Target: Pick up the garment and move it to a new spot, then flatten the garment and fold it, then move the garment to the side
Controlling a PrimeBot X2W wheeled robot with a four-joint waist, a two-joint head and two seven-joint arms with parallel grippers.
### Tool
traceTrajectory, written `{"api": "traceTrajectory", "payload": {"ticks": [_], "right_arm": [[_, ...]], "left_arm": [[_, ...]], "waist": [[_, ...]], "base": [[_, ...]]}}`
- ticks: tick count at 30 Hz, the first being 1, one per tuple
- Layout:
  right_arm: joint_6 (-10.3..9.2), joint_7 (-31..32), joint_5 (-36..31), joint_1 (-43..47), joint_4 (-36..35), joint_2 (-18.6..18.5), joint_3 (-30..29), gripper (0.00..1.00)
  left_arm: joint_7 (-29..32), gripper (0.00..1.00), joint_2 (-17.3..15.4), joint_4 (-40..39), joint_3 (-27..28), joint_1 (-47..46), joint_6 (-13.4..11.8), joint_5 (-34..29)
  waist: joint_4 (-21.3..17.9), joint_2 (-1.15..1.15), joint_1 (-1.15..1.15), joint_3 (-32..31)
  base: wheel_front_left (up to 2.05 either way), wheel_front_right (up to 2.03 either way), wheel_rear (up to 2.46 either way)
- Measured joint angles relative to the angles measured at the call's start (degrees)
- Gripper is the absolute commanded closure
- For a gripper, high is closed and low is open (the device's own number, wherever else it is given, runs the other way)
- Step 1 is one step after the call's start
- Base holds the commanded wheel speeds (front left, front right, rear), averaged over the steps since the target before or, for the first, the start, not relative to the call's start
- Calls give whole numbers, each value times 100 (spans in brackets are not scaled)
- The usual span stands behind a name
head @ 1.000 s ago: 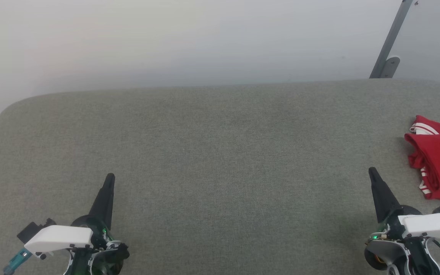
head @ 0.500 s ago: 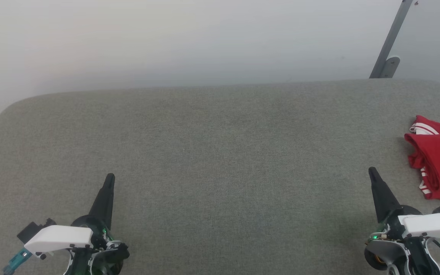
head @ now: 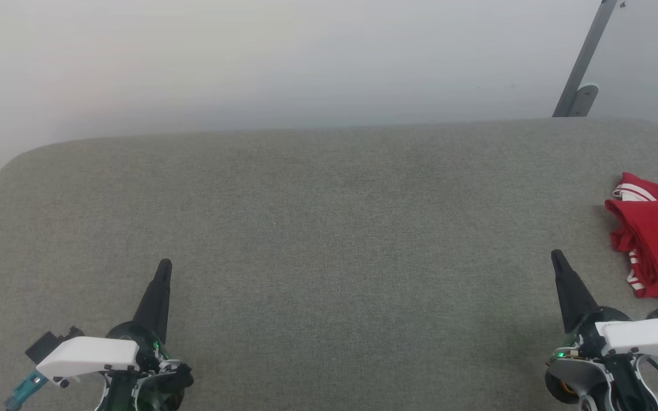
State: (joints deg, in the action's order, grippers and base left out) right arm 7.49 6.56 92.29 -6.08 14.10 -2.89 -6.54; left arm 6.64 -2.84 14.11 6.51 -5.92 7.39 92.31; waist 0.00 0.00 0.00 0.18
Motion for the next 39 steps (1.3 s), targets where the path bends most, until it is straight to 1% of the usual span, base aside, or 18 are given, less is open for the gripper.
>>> {"api": "traceTrajectory", "payload": {"ticks": [39], "right_arm": [[0,0,0,0,0,0,1,100]], "left_arm": [[0,100,0,0,0,0,0,0]], "waist": [[0,0,0,0]], "base": [[0,0,0]]}}
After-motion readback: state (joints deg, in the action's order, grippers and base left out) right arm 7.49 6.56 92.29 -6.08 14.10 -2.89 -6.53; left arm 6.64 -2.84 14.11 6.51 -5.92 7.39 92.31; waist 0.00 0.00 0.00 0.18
